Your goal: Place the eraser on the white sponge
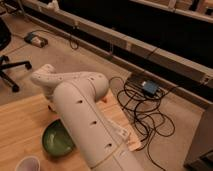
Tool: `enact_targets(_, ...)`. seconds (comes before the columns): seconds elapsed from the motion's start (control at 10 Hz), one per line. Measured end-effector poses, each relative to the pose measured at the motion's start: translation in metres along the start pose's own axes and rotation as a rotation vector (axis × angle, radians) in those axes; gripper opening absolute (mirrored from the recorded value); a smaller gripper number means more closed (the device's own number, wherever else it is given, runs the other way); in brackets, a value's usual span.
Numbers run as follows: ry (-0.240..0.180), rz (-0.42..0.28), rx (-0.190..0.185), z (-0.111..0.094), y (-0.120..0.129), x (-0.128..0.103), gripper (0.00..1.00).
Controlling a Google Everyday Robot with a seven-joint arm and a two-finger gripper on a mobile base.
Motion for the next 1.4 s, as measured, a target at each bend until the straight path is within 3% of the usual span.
enact_targets(0.1, 0.002, -0.001, 0.002, 0.000, 0.000, 0.000, 0.22)
enact_targets(0.2, 0.015, 0.009, 0.031, -0.006, 0.001, 0.004, 0.07)
enact_targets(0.3, 0.014, 0.013, 0.060, -0.017, 0.005, 0.003, 0.01)
enact_targets(0.5, 0.007, 0.023, 0.127, -0.049, 0.014, 0.004, 0.00)
enact_targets(0.7, 0.002, 0.040, 0.164, -0.061, 0.017, 0.011, 0.00)
enact_targets(1.4, -0.047, 0.208, 0.194, -0.065, 0.011, 0.088, 0.00)
